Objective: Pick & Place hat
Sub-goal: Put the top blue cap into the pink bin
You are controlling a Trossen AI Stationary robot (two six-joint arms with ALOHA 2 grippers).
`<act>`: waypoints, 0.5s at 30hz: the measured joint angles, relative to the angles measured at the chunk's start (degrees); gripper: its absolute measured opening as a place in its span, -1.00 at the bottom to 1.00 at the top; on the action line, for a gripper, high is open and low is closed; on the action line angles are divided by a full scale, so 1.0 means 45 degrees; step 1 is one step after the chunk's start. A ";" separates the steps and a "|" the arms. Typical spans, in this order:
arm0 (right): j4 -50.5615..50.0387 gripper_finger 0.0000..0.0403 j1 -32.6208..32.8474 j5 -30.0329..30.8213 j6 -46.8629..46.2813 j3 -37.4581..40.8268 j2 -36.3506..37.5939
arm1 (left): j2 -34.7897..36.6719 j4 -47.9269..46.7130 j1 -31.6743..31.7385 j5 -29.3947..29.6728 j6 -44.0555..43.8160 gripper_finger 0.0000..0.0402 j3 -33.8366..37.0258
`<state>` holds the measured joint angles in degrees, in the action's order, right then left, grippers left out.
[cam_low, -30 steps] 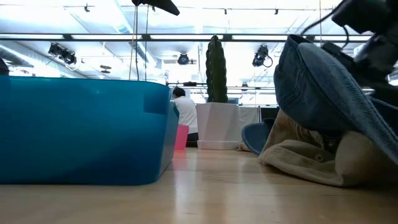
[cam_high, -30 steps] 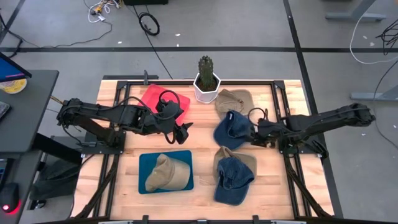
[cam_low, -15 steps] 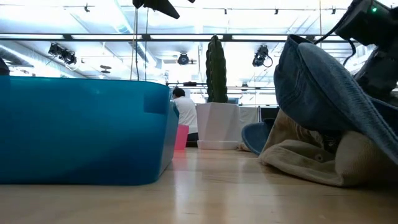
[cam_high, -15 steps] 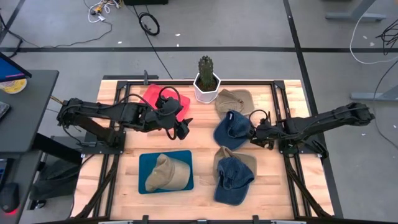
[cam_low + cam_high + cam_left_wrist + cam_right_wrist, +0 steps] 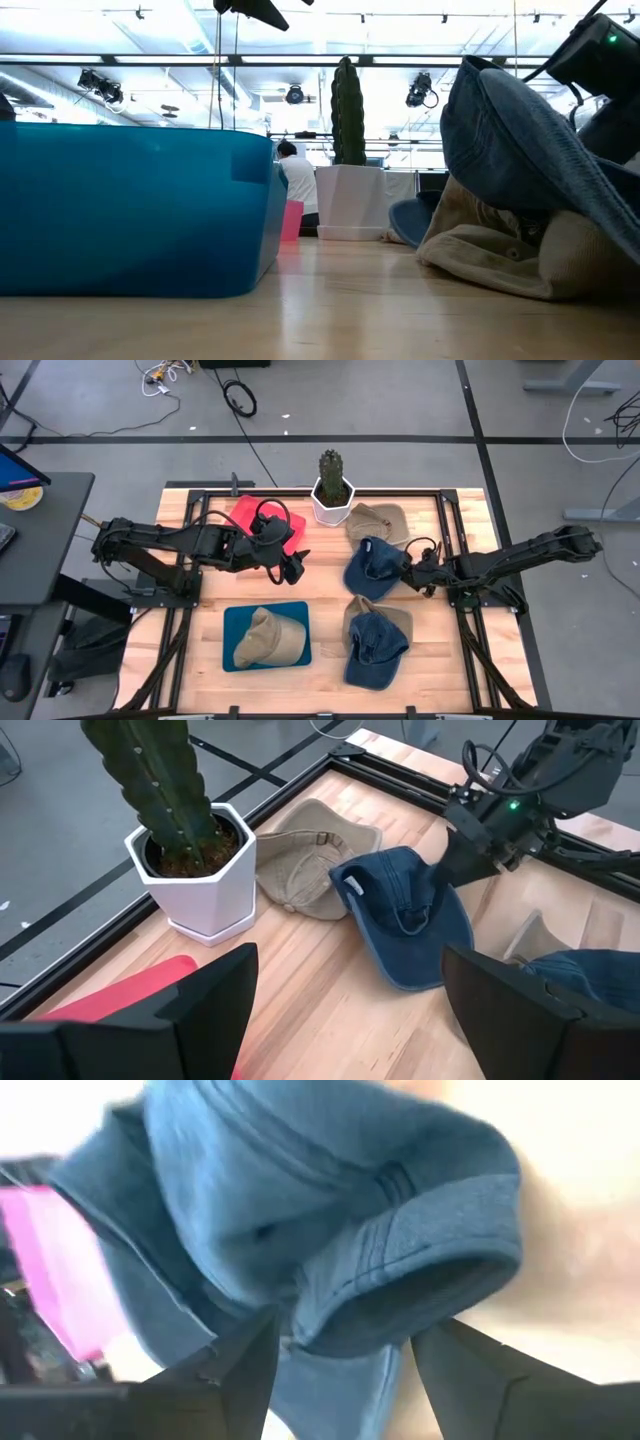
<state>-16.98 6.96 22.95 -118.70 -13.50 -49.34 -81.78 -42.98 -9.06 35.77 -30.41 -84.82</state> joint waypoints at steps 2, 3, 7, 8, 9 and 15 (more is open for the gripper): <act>-0.0008 0.12 0.0000 0.0583 -0.0258 0.0000 0.0000 | 0.0000 0.0013 0.0000 -0.0004 -0.0007 0.59 0.0000; -0.0013 0.12 0.0000 0.0851 -0.0343 0.0000 -0.0010 | 0.0000 0.0050 0.0000 -0.0005 -0.0002 0.59 0.0000; -0.0062 0.12 -0.0005 0.1422 -0.0518 0.0000 -0.0174 | 0.0000 0.0332 0.0000 -0.0005 0.0005 0.59 0.0000; -0.0052 0.12 -0.0005 0.1483 -0.0514 0.0000 -0.0240 | 0.0000 0.0435 0.0000 -0.0006 0.0010 0.59 0.0000; -0.0063 0.11 -0.0005 0.1481 -0.0514 0.0000 -0.0324 | 0.0000 0.0527 0.0000 -0.0009 0.0010 0.59 0.0000; -0.0024 -0.11 -0.0005 0.1483 -0.0477 0.0005 -0.0840 | -0.0002 0.0608 0.0000 -0.0010 0.0010 0.59 0.0000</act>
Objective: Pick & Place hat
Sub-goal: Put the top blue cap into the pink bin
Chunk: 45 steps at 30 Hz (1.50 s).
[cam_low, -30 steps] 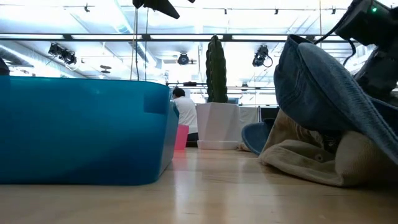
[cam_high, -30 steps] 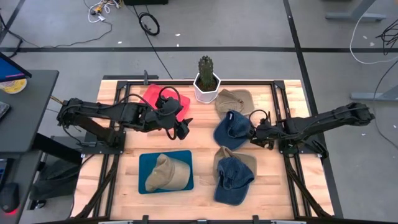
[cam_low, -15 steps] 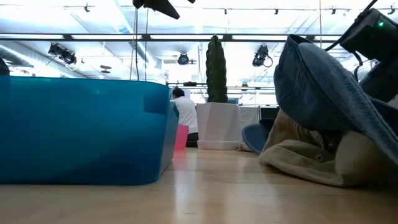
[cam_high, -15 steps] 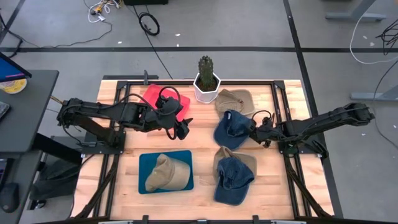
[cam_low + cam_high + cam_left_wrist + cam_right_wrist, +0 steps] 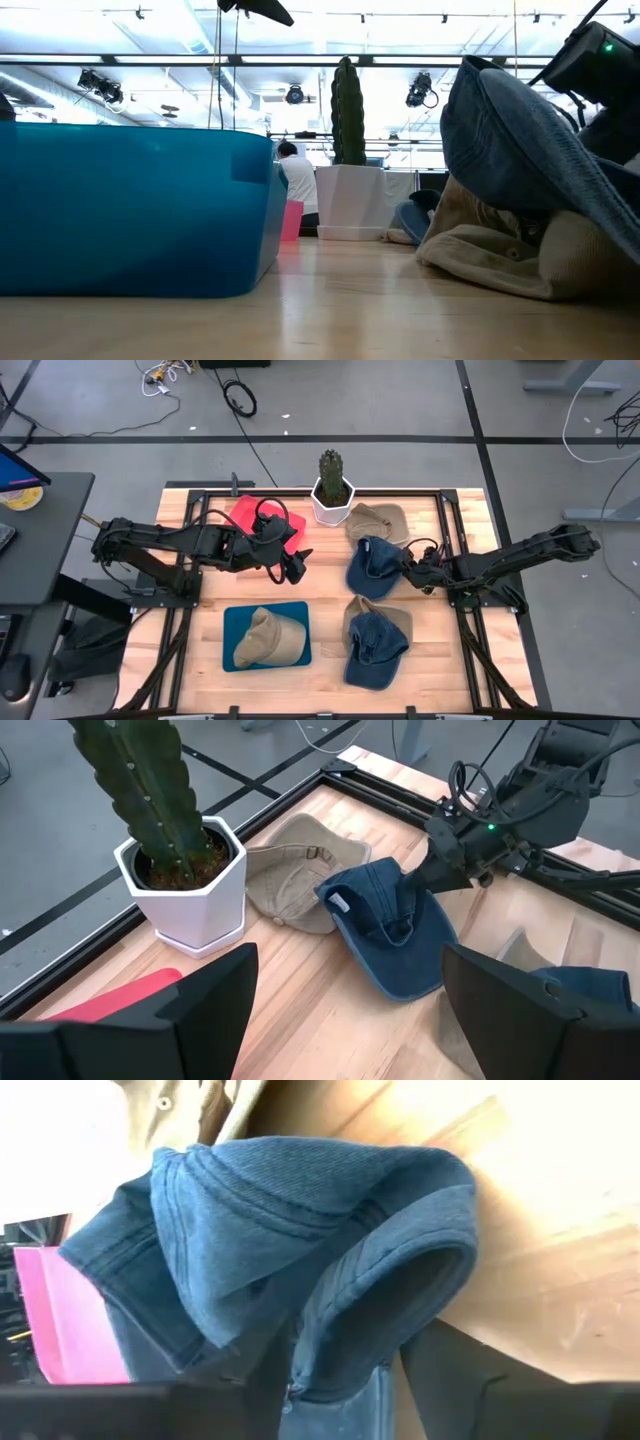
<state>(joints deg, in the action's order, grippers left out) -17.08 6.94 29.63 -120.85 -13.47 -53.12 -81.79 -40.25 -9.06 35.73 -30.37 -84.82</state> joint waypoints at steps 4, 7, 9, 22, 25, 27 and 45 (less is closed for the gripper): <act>0.0373 -0.44 0.0000 0.0027 0.0277 0.0002 -0.0297 | -0.0003 0.0000 0.0000 0.0005 0.0000 0.59 0.0000; 0.0700 -0.75 0.0000 0.0029 0.0669 0.0004 -0.0412 | -0.0003 0.0000 0.0000 0.0001 0.0000 0.59 0.0000; 0.0987 -0.92 0.0000 0.0082 0.1015 0.0002 -0.0418 | -0.0003 0.0000 0.0000 0.0002 0.0005 0.59 0.0000; 0.3684 -0.98 0.0000 0.1369 0.2475 0.0005 0.0812 | -0.0003 -0.0015 0.0000 0.0000 0.0034 0.59 0.0000; 0.4480 -0.98 0.0000 0.1547 0.3281 0.0005 0.1374 | -0.0003 -0.0016 0.0000 0.0004 0.0034 0.59 0.0000; 0.5033 -0.98 0.0000 0.1559 0.3777 0.0005 0.1716 | -0.0003 -0.0015 0.0000 0.0005 0.0038 0.59 0.0000; 1.5851 -0.98 0.0000 0.3416 1.3258 0.0005 0.2419 | -0.0003 0.3331 0.0058 0.0000 -0.2273 0.59 0.0005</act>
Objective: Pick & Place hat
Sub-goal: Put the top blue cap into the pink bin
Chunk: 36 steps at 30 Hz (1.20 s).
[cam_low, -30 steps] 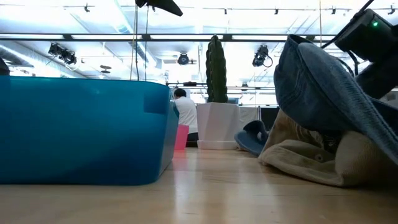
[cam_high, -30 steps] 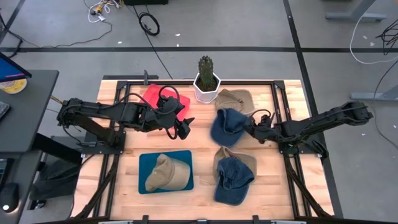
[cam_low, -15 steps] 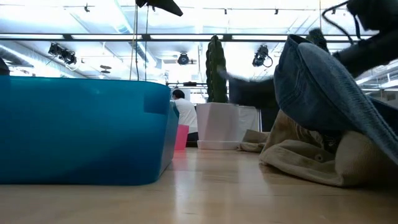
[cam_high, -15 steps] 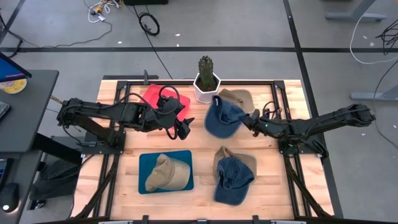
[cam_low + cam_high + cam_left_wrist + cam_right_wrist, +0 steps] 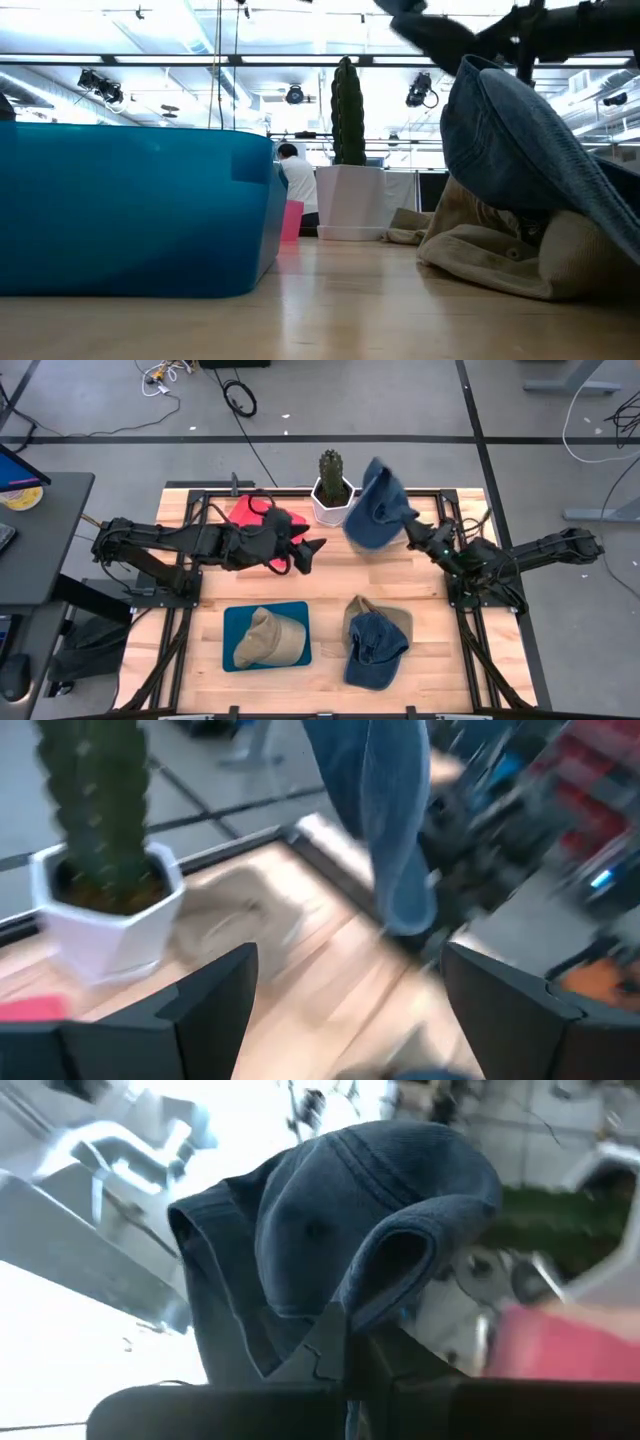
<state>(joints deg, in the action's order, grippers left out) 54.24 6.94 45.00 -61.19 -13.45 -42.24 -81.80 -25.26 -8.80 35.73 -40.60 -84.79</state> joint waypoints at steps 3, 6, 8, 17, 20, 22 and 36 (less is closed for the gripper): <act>0.1069 -0.98 0.0000 0.0420 0.0966 0.0000 -0.0002 | 0.0000 0.1818 0.0086 -0.0001 0.0610 0.59 0.0000; 0.1704 -0.98 -0.0002 0.0775 0.1413 0.0000 -0.0005 | 0.0000 0.3668 0.0157 -0.0006 0.1810 0.59 0.0000; 0.2194 -0.98 -0.0053 0.0814 0.1729 0.0000 -0.0005 | 0.0000 0.4528 0.0230 -0.0018 0.2483 0.59 0.0000; 0.4393 -0.98 -0.0150 0.0769 0.3280 0.0000 -0.0010 | -0.0215 0.5869 0.0799 -0.0148 0.1727 0.59 -0.0005; 0.4468 -0.98 -0.0301 0.0498 0.3319 -0.0202 -0.0060 | -0.0688 0.6956 0.0860 -0.0758 0.1825 0.59 0.0005; 0.4378 -0.98 -0.0392 0.0187 0.3431 -0.0567 -0.0156 | -0.1078 0.7739 0.0860 -0.0807 0.2131 0.59 0.0005; 0.2476 -0.98 -0.0646 -0.1019 0.3747 -0.2468 -0.0815 | -0.2764 1.1531 0.0946 -0.0803 0.4101 0.59 0.0006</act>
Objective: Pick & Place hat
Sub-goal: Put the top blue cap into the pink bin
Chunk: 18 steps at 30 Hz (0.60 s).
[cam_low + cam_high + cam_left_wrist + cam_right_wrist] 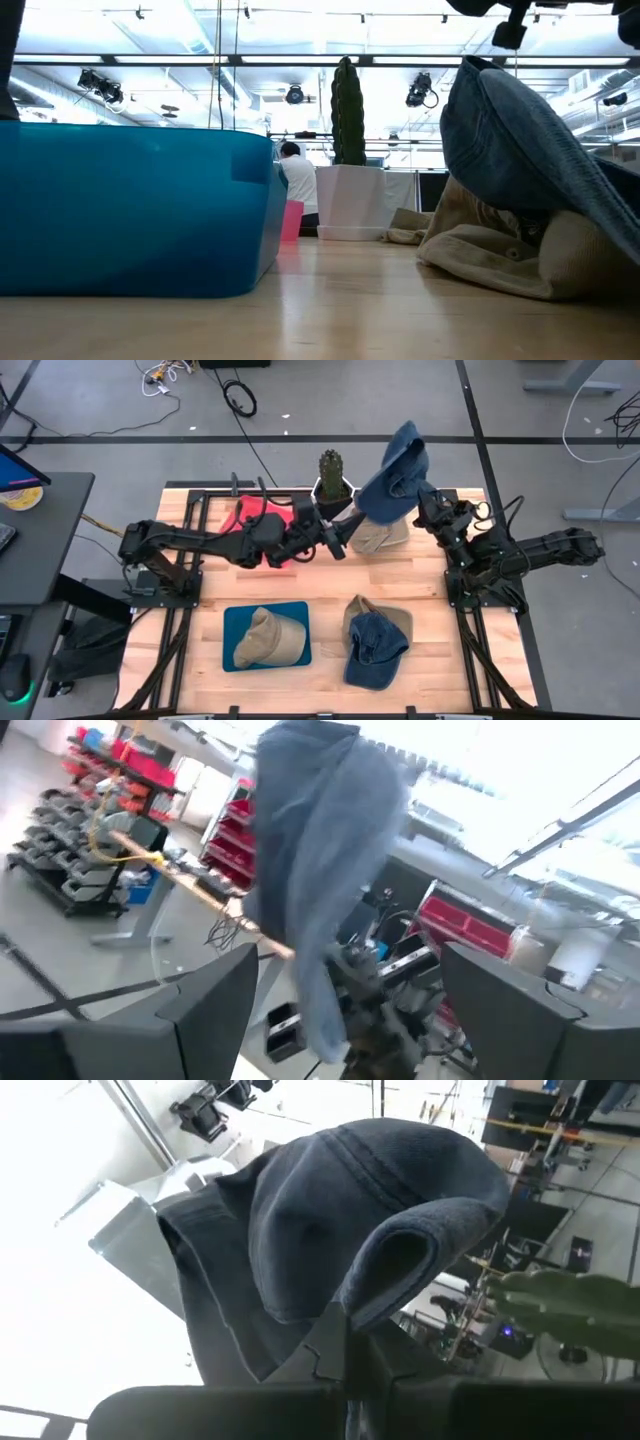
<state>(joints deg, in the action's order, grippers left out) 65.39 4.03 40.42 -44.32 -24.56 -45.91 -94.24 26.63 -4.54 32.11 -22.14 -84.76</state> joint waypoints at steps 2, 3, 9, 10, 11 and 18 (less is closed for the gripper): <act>0.0000 -0.98 0.0000 -0.0092 -0.0049 -0.0053 -0.0099 | -0.0028 0.0034 0.0004 0.0017 -0.0025 0.59 -0.0002; -0.0016 -0.98 0.0000 -0.0095 -0.0058 -0.0053 -0.0134 | -0.0058 0.0134 0.0006 0.0055 0.0025 0.59 -0.0004; -0.0213 -0.98 0.0000 -0.0122 -0.0762 -0.0053 -0.0410 | -0.0095 0.0330 0.0104 0.0138 0.0130 0.59 -0.0006; -0.0221 -0.98 0.0000 -0.0151 -0.0904 -0.0053 -0.0487 | -0.0092 0.0322 0.0134 0.0146 0.0130 0.59 -0.0006; -0.0223 -0.98 0.0000 -0.0181 -0.1050 -0.0053 -0.0567 | -0.0095 0.0294 0.0157 0.0152 0.0142 0.59 -0.0006; -0.0219 -0.98 0.0000 -0.0231 -0.1382 -0.0053 -0.0827 | -0.0097 0.0291 0.0225 0.0152 0.0164 0.39 -0.0006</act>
<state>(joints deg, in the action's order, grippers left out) 64.40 4.03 39.38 -50.54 -24.80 -49.63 -94.67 27.94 -3.53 32.80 -21.41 -84.79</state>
